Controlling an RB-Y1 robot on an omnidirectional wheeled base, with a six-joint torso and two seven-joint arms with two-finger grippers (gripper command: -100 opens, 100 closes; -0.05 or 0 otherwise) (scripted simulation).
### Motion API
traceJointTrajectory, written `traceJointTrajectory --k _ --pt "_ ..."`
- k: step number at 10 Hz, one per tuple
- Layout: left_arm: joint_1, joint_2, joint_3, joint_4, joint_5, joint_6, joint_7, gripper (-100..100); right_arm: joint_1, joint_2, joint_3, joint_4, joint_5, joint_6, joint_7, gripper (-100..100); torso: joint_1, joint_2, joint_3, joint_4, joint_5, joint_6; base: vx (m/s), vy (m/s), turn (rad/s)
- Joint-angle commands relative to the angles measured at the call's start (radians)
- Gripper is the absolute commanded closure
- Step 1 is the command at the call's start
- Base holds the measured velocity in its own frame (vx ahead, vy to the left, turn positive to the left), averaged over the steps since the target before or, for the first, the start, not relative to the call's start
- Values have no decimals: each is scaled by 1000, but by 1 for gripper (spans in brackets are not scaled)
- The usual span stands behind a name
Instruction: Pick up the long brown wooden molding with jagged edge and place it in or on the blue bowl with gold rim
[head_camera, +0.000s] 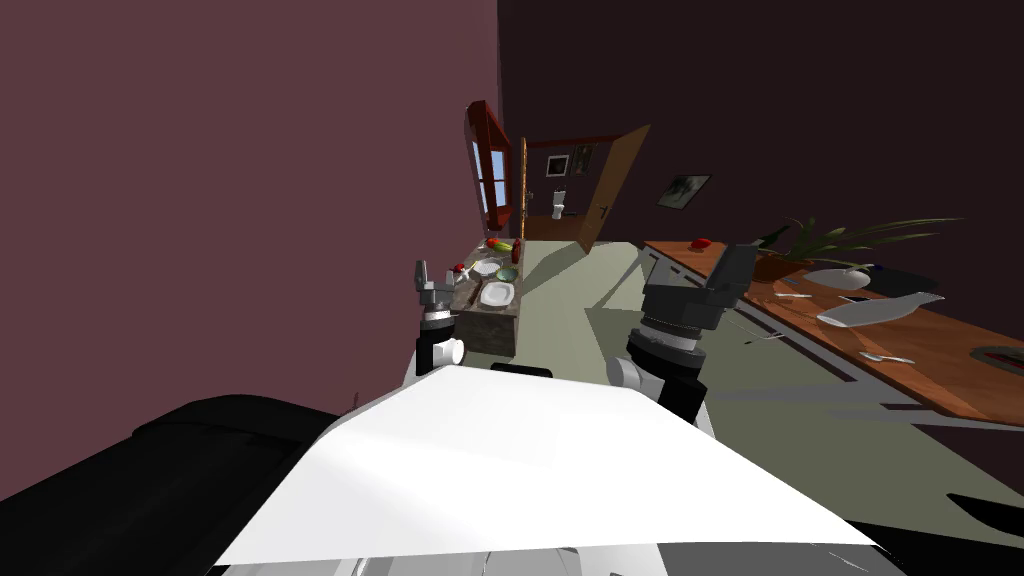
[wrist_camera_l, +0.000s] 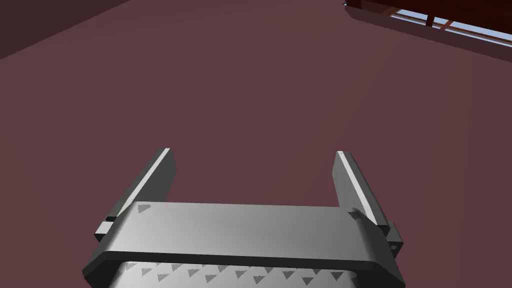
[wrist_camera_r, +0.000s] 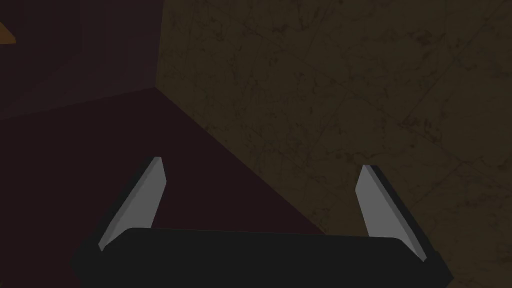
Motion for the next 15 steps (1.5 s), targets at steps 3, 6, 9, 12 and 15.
traceJointTrajectory --k 3,6,9,12,15 --pt "22 101 17 10 -14 40 16 -100 0 0 0 0 0 0 0 0 -1 3 2 1 0 0 -50 -30 4" --pt "43 171 37 20 -25 86 34 -100 0 0 0 0 0 0 0 0 -3 7 4 2 -1 0 -88 -55 8" --pt "67 245 64 35 -34 150 59 -100 0 0 0 0 0 0 0 0 -5 6 3 1 -1 0 -69 -63 7" --pt "94 320 98 54 -39 228 89 -100 0 0 0 0 0 0 0 0 -3 3 2 1 -1 0 -45 -58 5" --pt "107 358 118 65 -39 282 106 -100 0 0 0 0 0 0 0 0 -4 3 2 1 -1 0 -39 -57 8"
